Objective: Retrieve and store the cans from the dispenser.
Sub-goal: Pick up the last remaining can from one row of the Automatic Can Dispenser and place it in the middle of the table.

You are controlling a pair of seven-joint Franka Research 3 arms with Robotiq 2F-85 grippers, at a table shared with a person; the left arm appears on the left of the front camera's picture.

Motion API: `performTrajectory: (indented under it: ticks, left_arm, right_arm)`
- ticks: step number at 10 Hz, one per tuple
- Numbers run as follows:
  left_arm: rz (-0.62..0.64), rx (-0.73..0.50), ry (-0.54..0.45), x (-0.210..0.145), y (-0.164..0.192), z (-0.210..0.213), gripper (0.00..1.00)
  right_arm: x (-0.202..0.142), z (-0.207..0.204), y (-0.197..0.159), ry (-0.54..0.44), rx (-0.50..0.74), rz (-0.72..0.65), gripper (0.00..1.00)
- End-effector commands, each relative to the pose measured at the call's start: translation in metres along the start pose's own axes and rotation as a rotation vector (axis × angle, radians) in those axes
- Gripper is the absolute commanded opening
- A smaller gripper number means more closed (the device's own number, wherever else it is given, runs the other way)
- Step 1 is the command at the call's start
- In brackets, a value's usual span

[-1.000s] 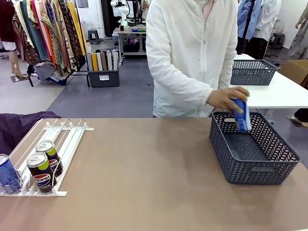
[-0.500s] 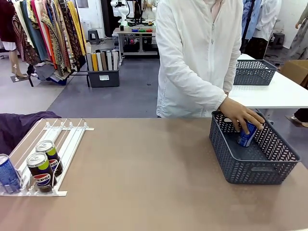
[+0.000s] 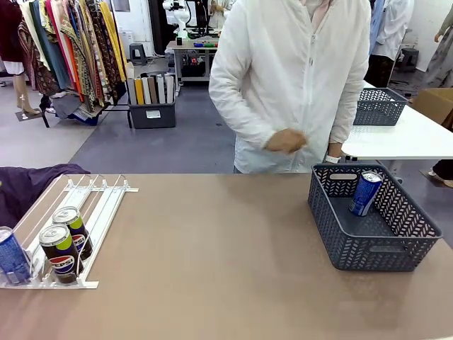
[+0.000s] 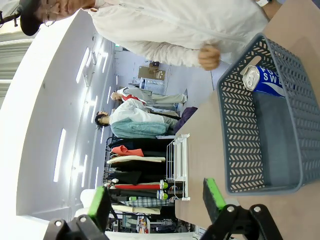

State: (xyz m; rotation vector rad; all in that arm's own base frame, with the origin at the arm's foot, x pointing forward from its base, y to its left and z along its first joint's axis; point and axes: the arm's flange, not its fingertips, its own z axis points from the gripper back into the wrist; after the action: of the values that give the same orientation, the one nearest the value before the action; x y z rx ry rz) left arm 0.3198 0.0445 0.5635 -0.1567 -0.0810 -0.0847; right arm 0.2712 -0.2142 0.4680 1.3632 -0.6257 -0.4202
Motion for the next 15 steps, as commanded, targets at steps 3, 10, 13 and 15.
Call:
performTrajectory:
  ticks: [3,10,13,15]
  left_arm:
    - [0.081,-0.138,-0.013,-0.007,0.017,0.004,1.00]
    - [0.246,0.063,0.032,0.002,0.025,-0.092,1.00]
    - [0.291,0.109,0.041,0.004,0.026,-0.130,1.00]
    - [0.318,0.170,0.065,0.010,0.030,-0.146,1.00]
  right_arm:
    - [0.002,-0.001,0.003,-0.011,0.023,0.014,1.00]
    - [0.002,-0.001,0.003,-0.011,0.023,0.014,1.00]
    - [0.002,-0.001,0.003,-0.011,0.023,0.014,1.00]
    - [0.002,-0.001,0.003,-0.011,0.023,0.014,1.00]
